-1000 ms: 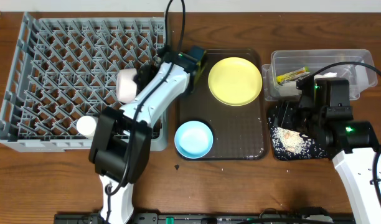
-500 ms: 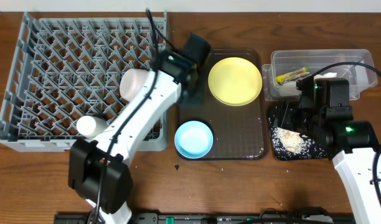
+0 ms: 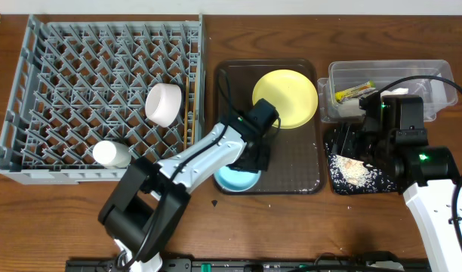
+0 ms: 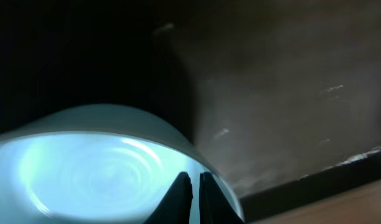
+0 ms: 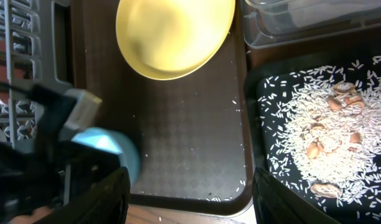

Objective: Sort waste into correct bins and load items into the dishwasher
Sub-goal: 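Reach the left gripper to the blue bowl and grasp its rim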

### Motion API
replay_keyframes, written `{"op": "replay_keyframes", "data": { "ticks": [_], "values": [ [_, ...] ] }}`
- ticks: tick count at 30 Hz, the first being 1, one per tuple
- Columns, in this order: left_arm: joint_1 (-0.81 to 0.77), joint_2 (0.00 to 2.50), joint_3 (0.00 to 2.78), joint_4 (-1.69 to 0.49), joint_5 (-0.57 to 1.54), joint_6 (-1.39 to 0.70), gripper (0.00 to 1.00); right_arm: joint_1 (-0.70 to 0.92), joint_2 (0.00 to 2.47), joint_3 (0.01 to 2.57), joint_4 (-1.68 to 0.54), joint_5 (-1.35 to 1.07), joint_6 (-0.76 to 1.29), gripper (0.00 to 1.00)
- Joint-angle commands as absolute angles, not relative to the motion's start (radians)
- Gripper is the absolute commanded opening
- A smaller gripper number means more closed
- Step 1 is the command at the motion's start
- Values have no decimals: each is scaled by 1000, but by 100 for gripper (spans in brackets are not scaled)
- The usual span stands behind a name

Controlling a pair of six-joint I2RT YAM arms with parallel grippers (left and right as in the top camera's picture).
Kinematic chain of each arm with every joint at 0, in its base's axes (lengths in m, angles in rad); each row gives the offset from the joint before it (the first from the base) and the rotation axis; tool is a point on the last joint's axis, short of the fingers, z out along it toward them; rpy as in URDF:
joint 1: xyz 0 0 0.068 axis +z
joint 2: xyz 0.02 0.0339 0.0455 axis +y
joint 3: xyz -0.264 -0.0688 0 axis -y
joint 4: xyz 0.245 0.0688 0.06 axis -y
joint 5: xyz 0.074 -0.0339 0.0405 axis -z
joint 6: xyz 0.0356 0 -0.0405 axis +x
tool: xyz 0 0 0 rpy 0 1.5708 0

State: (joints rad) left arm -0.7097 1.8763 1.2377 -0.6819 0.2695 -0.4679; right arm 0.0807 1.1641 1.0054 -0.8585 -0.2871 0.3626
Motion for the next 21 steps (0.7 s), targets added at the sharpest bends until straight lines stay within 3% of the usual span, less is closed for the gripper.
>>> {"op": "replay_keyframes", "data": {
  "ticks": [1, 9, 15, 21],
  "values": [
    [-746, 1895, 1239, -575, 405, -461, 8, 86, 1165, 1019, -859, -281, 351, 61],
    [-767, 1889, 1334, -551, 478, -404, 9, 86, 1165, 1019, -859, -281, 352, 61],
    [-698, 1845, 1459, -800, 334, -389, 29, 86, 1165, 1019, -867, -281, 352, 61],
    [-618, 1827, 1417, -911, 145, -275, 33, 86, 1165, 1019, -859, -279, 352, 61]
  ]
}}
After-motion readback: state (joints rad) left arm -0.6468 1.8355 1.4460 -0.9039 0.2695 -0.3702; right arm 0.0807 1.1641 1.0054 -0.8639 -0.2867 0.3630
